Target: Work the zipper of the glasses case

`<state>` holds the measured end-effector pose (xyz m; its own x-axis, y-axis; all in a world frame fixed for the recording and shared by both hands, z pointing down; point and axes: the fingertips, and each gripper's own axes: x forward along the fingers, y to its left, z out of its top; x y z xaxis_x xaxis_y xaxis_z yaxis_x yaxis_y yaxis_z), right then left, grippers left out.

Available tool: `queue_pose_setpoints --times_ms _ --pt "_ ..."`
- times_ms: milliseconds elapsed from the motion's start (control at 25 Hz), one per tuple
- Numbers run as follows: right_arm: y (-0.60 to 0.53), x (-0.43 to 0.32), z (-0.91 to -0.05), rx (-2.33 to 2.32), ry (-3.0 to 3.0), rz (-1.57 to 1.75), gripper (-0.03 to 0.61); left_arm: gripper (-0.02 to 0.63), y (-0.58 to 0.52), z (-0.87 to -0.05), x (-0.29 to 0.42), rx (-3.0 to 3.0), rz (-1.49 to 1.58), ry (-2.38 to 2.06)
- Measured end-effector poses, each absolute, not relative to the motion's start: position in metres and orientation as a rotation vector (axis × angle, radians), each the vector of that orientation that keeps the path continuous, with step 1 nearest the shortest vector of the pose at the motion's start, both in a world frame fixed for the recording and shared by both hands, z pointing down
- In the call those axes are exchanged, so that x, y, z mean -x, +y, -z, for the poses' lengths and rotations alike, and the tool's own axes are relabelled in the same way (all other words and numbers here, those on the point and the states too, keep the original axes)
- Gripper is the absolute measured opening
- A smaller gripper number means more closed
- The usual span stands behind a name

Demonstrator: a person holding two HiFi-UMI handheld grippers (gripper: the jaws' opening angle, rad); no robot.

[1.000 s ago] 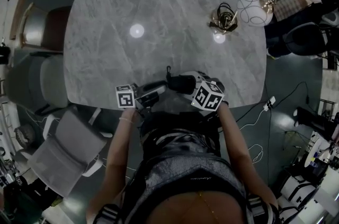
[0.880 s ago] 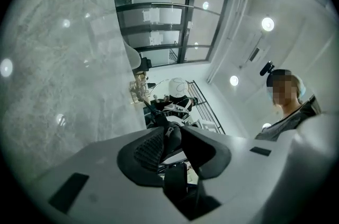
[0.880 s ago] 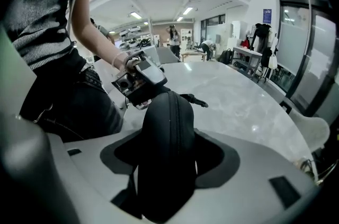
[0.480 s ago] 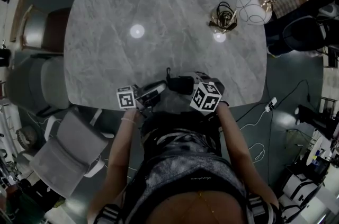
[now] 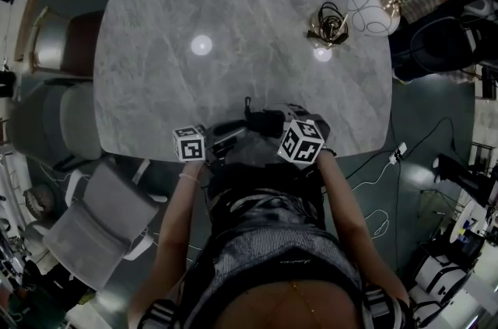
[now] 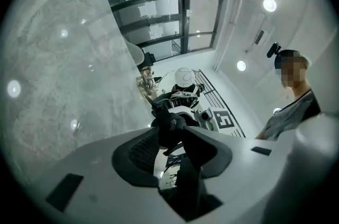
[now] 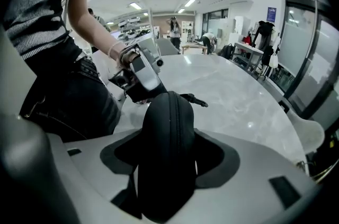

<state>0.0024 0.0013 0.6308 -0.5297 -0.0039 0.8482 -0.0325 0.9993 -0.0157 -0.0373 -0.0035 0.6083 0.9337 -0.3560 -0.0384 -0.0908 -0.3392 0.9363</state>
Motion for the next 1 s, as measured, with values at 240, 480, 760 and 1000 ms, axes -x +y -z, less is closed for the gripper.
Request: queue_pose_setpoints --times_ms 240,480,760,1000 --pt "0.002 -0.006 -0.644 -0.023 -2.054 0.015 0.318 0.031 -0.004 -0.618 0.037 -1.917 0.218 -0.367" --pt "0.001 -0.011 -0.668 -0.004 -1.986 0.069 0.318 0.028 -0.003 -0.644 0.036 -1.837 0.126 -0.419" --pt "0.005 -0.011 -0.696 0.023 -1.905 0.123 0.317 0.026 0.005 -0.669 0.036 -1.850 -0.036 -0.512" --pt "0.007 -0.007 -0.700 0.036 -1.878 0.151 0.316 0.025 0.006 -0.664 0.038 -1.869 -0.073 -0.484"
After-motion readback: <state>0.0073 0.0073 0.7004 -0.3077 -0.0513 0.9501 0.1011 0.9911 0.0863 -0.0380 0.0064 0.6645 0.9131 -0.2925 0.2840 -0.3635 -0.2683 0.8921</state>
